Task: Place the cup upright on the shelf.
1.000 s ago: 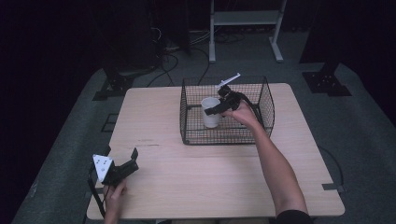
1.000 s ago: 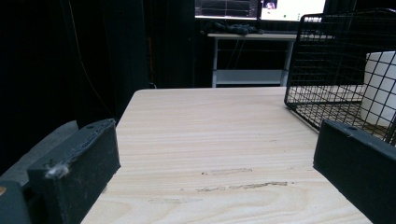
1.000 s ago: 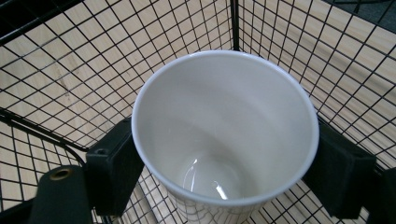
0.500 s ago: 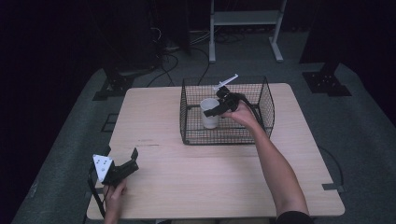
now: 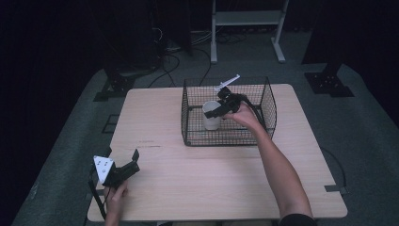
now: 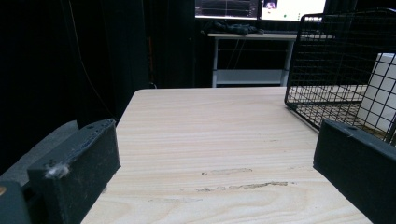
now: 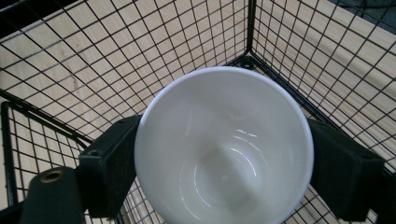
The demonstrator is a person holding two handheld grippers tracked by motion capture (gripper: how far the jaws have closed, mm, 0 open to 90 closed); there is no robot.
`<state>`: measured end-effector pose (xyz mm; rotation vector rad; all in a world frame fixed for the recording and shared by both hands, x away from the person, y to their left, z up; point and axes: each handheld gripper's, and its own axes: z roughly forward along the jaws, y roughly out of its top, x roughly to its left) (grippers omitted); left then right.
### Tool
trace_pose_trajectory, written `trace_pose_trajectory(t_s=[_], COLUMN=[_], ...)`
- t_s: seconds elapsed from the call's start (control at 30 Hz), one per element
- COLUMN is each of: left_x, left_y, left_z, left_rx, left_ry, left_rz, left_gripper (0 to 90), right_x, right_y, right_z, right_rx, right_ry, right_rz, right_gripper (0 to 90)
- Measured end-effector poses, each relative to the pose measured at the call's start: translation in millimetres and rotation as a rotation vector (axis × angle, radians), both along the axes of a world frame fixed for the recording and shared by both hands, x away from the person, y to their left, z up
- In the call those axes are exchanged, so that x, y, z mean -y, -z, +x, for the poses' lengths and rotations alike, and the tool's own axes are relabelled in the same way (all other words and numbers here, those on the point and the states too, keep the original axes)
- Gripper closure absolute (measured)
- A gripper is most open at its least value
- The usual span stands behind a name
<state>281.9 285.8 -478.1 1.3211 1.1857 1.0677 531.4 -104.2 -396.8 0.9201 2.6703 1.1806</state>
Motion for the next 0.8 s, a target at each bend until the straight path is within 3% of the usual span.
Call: trace_pose_trajectory(t_s=[0.27, 0.5, 0.8], left_x=[-0.1, 0.0, 0.1], left_y=[0.0, 0.0, 0.1], left_z=[0.2, 0.5, 0.6], left_rx=[-0.001, -0.001, 0.0], left_ry=[-0.002, -0.004, -0.005], left_rz=[-0.001, -0.002, -0.001], left_gripper=[0.0, 0.0, 0.0], right_x=[0.6, 7.5, 18.9], right_y=[-3.4, -12.2, -24.9], right_z=[-0.4, -0.3, -4.9], right_rx=[0.01, 0.022, 0.034], right_ry=[0.012, 0.03, 0.048], right_rz=[0.023, 0.089, 0.131], right_gripper=[13.7, 13.2, 13.2])
